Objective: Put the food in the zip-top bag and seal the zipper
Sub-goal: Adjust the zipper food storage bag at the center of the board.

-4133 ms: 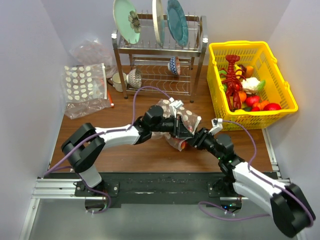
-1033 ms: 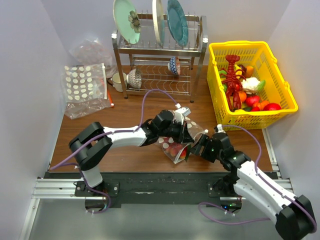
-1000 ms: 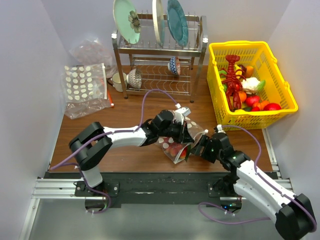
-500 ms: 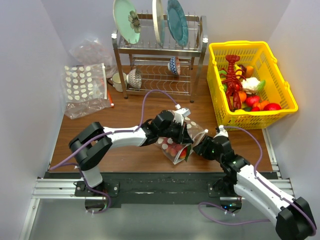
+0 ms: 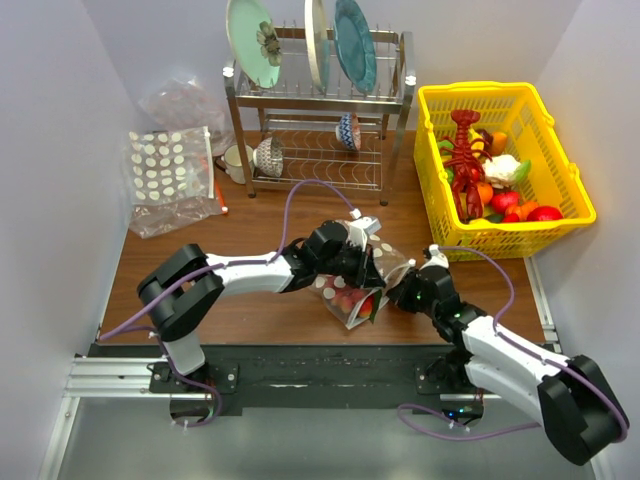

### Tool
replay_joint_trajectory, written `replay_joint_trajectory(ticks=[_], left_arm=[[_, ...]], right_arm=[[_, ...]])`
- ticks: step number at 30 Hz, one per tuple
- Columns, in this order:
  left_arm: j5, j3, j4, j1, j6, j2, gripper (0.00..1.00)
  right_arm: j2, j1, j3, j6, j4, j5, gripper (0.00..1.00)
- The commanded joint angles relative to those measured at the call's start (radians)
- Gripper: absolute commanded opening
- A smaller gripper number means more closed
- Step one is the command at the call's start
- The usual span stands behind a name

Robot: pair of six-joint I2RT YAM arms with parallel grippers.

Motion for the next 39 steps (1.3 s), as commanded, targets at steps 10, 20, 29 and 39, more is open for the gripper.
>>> replay_joint_trajectory(ticks=[10, 20, 29, 39], left_arm=[[-0.15, 0.284, -0.433, 0.025, 0.211, -0.12, 0.0], [-0.235, 0.53, -0.816, 0.206, 0.344, -0.188, 0.0], [-0.368, 0.601, -1.003, 0.271, 0.414, -0.211, 0.0], [-0.312, 0.653, -1.002, 0.272, 0.394, -0.25, 0.0]], right_arm=[[-0.054, -0.003, 0.416, -0.068, -0.544, -0.046, 0.0], [0.161, -0.005, 1.0, -0.223, -0.843, -0.132, 0.0], [0.218, -0.025, 0.97, -0.24, -0.782, -0.212, 0.0], [0.284, -0.025, 1.004, -0.235, -0.692, -0.301, 0.0]])
